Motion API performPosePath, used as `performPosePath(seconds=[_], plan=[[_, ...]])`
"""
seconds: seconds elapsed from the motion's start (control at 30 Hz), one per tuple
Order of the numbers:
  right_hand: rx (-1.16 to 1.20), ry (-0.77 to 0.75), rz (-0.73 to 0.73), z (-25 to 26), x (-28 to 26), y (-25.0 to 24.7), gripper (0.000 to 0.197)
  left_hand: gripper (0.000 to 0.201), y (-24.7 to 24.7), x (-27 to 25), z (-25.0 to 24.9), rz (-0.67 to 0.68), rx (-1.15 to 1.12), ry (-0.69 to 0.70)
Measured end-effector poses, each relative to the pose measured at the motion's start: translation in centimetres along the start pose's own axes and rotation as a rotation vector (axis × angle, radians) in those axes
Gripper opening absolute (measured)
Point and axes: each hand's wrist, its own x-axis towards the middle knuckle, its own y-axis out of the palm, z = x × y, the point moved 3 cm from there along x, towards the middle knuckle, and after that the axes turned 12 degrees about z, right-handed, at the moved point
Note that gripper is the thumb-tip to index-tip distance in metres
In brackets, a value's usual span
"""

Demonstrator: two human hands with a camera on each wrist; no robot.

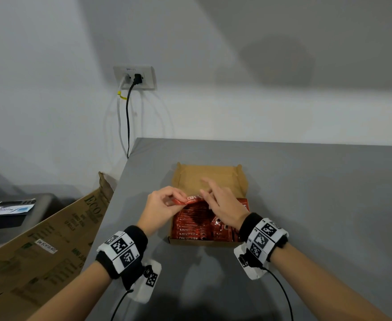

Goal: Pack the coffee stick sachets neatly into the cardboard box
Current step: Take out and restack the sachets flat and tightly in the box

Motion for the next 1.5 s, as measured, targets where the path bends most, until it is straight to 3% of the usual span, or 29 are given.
performPosePath(seconds=[0.07, 0.2, 0.37, 0.53, 0.67, 0.73, 0.8, 0.9, 1.0, 1.17, 1.4, 1.5], plan=[[-0.037, -0.035, 0.076, -0.1, 0.1, 0.4, 0.028, 0.017, 0.1, 0.0, -0.2, 0.001, -0.014, 0.009], [0.009, -0.054, 0.019, -0.6, -0.2, 0.7, 0.013, 0.021, -0.2, 0.1, -0.4, -0.013, -0.014, 0.012], [0.177, -0.017, 0.085, -0.3, -0.4, 1.0, 0.017, 0.023, -0.4, 0.0, -0.3, -0.023, -0.041, 0.020], [0.093, 0.035, 0.074, -0.5, -0.6, 0.6, 0.013, 0.020, -0.4, -0.2, 0.1, 0.168, -0.048, -0.078], [0.085, 0.041, 0.120, -0.5, -1.1, 0.8, 0.013, 0.011, -0.7, -0.5, 0.3, 0.054, -0.040, -0.129], [0.064, 0.041, 0.138, -0.6, -1.3, 0.8, 0.011, 0.020, -0.8, -0.5, 0.4, 0.060, 0.051, -0.122], [0.044, 0.055, 0.154, -0.7, -1.3, 0.8, 0.011, 0.025, -0.8, -0.5, 0.5, 0.163, 0.226, -0.127], [-0.025, 0.082, 0.258, -0.6, -1.5, 1.4, 0.015, 0.019, -0.7, -0.5, 0.7, 0.351, 0.396, -0.171], [-0.038, 0.074, 0.366, -0.4, -1.8, 2.2, 0.014, 0.012, -0.5, -0.4, 0.8, 0.435, 0.439, -0.186], [-0.167, 0.080, 0.450, -0.3, -1.7, 2.6, 0.010, 0.005, 1.1, -0.3, 1.8, 0.611, 0.732, -0.170], [-0.464, 0.038, 0.541, 1.2, -0.5, 3.4, 0.005, 0.009, 2.5, 0.4, 1.8, 0.640, 1.158, -0.092], [-0.530, 0.049, 0.567, 1.5, -0.1, 3.6, 0.003, 0.023, 2.8, 0.6, 2.3, 0.616, 1.222, -0.107]])
